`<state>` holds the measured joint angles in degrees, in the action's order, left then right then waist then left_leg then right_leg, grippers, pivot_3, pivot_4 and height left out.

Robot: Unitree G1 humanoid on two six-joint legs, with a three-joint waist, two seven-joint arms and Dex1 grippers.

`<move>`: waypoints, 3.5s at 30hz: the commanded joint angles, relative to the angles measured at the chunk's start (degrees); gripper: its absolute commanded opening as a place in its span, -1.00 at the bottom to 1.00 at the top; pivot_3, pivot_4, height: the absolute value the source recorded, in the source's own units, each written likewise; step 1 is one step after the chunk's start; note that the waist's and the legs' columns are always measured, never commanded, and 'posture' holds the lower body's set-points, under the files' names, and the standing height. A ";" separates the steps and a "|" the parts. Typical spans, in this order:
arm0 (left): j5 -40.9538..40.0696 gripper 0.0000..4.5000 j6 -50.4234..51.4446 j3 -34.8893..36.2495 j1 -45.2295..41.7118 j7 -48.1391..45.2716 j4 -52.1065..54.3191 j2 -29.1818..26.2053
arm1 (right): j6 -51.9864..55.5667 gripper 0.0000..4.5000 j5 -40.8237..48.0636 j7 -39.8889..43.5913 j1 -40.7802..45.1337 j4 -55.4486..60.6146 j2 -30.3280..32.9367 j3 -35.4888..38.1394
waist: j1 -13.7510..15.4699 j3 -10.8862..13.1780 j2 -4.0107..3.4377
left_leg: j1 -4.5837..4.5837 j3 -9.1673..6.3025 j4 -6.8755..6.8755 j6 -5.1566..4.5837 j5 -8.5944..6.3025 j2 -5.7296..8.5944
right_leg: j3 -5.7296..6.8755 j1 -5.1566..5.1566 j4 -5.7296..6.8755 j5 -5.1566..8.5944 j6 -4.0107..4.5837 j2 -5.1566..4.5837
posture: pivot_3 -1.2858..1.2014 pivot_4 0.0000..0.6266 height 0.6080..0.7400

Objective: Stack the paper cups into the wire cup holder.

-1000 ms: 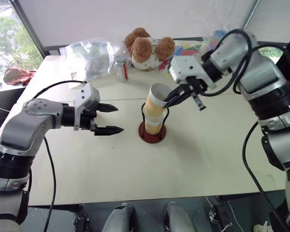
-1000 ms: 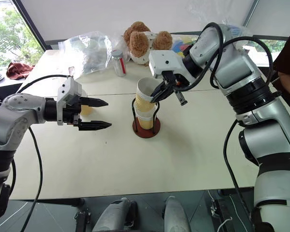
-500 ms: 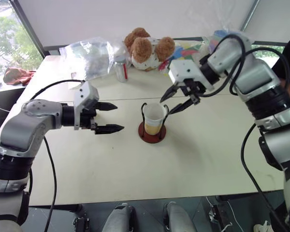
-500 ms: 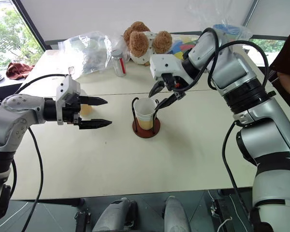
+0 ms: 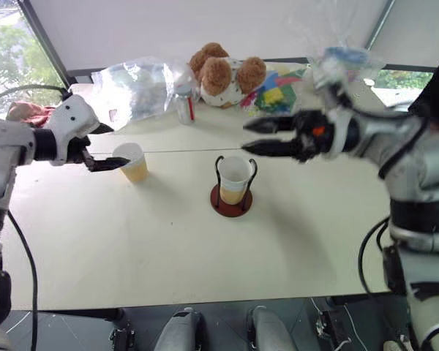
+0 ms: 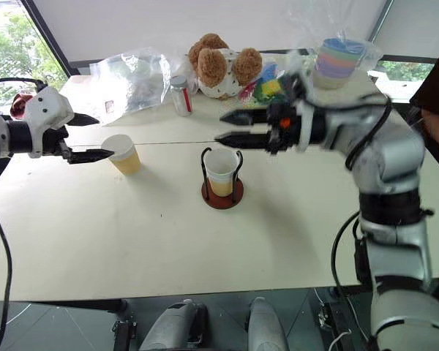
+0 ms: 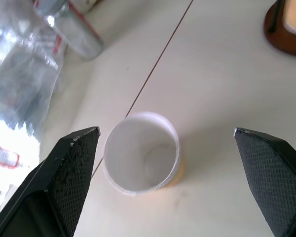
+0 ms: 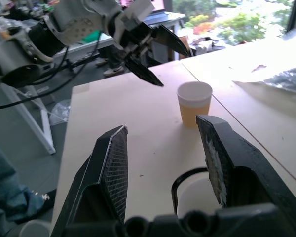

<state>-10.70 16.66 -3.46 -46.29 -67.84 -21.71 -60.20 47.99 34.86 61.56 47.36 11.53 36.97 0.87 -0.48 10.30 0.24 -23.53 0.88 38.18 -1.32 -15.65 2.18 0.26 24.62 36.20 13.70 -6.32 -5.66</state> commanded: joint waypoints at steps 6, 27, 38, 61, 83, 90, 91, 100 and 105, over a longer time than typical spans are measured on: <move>7.09 1.00 -12.08 -2.98 -9.82 -5.31 -18.53 2.94 | 1.60 0.05 2.02 -9.01 -8.72 11.75 1.18 3.61 | 0.01 0.00 0.05 | 0.00 0.10 0.04 -0.10 -0.05 -0.03 | 0.02 -0.03 0.02 -0.01 -0.02 0.04 | 0.03 -0.52 1.00; 20.71 -0.09 -29.23 -10.34 -18.71 -8.55 -39.09 11.91 | 5.19 0.09 8.27 -16.15 -12.49 16.88 6.16 7.62 | -0.15 0.03 0.16 | 0.00 0.16 0.06 -0.25 -0.13 -0.08 | 0.02 -0.06 0.00 -0.02 -0.05 0.08 | 0.03 -0.52 1.00; 20.30 -0.97 -30.13 -9.23 -27.02 -11.77 -40.64 14.27 | 6.12 0.09 10.66 -16.21 -15.57 18.48 10.86 10.36 | 0.03 0.10 0.34 | -0.02 0.16 0.08 -0.26 -0.14 -0.08 | 0.02 -0.06 0.00 -0.03 -0.07 0.07 | 0.03 -0.52 1.00; -24.20 -0.97 -25.26 -51.49 -50.05 -24.66 -28.87 26.55 | 11.04 0.09 18.52 -25.07 -35.15 31.14 18.74 28.30 | 0.10 0.25 0.57 | -0.48 0.15 1.02 -0.82 -0.47 -0.13 | -0.09 -0.03 -0.11 -0.19 -0.38 0.07 | 0.03 -0.52 1.00; -21.99 0.80 -31.02 -54.12 -53.34 -24.66 -39.33 32.03 | 8.56 0.09 21.29 -31.11 -38.11 30.93 17.74 27.84 | 1.23 0.26 0.58 | -0.56 0.16 1.05 -0.83 -0.48 -0.10 | -0.09 -0.02 -0.20 -0.19 -0.38 0.07 | 0.03 -0.52 1.00; -21.62 0.80 -21.01 -27.44 -53.03 -23.62 -46.82 30.64 | 5.52 0.09 18.07 -30.64 -37.36 25.89 15.84 24.46 | 0.69 0.26 0.59 | -0.54 0.19 1.05 -0.87 -0.50 -0.12 | -0.08 0.00 -0.17 -0.18 -0.39 0.10 | 0.03 -0.52 1.00; -20.84 0.80 -19.67 -25.02 -52.66 -24.03 -46.35 30.45 | 5.16 0.09 17.81 -30.37 -37.35 25.42 15.80 24.21 | 0.71 0.26 0.59 | -0.53 0.19 1.05 -0.88 -0.50 -0.12 | -0.07 0.01 -0.16 -0.18 -0.39 0.11 | 0.03 -0.52 1.00; -22.32 0.80 6.37 -3.41 -17.66 0.29 -6.90 19.69 | -3.29 0.09 10.78 -30.82 -39.07 17.58 9.71 22.41 | 0.54 0.08 0.35 | -0.35 0.15 0.97 -0.87 -0.50 -0.15 | -0.11 -0.12 -0.06 -0.16 -0.43 0.08 | 0.03 -0.52 1.00; -18.64 0.80 6.24 6.11 11.61 24.48 18.84 25.00 | -9.60 0.09 4.84 -33.65 -38.02 13.07 3.75 20.17 | 0.94 0.11 0.48 | -0.43 0.16 0.98 -0.58 -0.34 -0.13 | -0.26 -0.04 0.01 -0.20 -0.41 -0.01 | 0.03 -0.52 1.00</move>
<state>-30.23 23.96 -1.53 -35.37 -49.02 -11.99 -35.05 41.40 41.48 28.62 8.59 24.51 41.34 20.68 0.47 10.40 0.73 -24.00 1.01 39.16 -1.80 -15.94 2.04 -0.01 24.60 36.20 13.42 -6.76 -5.67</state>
